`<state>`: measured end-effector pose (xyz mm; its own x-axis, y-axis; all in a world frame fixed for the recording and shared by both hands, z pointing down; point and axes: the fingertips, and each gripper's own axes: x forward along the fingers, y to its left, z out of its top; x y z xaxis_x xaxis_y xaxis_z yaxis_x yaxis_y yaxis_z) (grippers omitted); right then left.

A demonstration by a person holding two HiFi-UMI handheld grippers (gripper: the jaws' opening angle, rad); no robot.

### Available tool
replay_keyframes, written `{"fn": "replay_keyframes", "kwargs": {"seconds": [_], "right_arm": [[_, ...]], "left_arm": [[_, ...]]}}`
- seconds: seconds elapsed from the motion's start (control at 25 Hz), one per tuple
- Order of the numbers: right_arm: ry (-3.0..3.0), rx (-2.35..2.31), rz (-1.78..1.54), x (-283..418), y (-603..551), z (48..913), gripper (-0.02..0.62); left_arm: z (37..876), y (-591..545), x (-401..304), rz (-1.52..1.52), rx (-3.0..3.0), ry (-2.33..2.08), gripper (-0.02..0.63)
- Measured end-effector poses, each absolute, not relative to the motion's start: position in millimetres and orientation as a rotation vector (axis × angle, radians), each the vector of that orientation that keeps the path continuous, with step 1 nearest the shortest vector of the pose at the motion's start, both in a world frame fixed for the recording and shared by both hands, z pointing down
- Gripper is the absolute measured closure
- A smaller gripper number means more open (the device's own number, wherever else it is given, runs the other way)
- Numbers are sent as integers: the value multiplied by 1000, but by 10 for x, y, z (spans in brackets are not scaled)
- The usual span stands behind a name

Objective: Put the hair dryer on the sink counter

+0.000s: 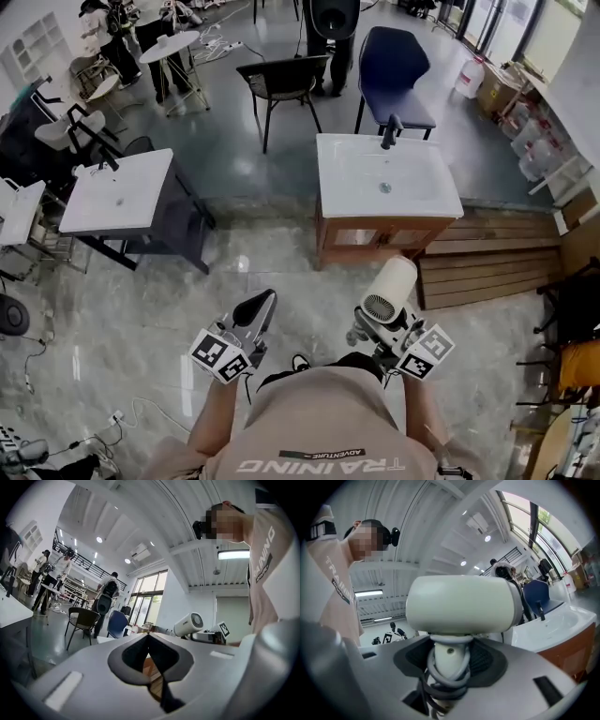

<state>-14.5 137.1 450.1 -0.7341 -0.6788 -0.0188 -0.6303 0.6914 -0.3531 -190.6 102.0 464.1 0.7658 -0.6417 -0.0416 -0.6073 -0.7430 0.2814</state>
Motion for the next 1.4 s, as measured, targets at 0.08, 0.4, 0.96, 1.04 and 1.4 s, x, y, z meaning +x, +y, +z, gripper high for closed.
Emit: {"fn": "replay_keyframes", "kwargs": {"seconds": [0.08,0.4,0.96,1.04,1.4], "right_arm": [[2749,-1082,-520,-174,1339,4504,377],[2754,-1115,-586,-188,880,4628,377],[2770,-960,-498,1,-668,4476,377],[2774,-944,-513,126,-851,4478,377],[2818,-927,-488,523,-1627,4574,377]], "left_arm": [[4650,950,-1944,-224,2689,-972,599],[4677,526,-2041,-261,2655,-996,599],[4595,-698,-1860,-134,2675,-1075,598],[4523,-901,-1696,-128,2693,-1076,598],[4474,-1675,-1247,-92,2702,-1077,598]]}}
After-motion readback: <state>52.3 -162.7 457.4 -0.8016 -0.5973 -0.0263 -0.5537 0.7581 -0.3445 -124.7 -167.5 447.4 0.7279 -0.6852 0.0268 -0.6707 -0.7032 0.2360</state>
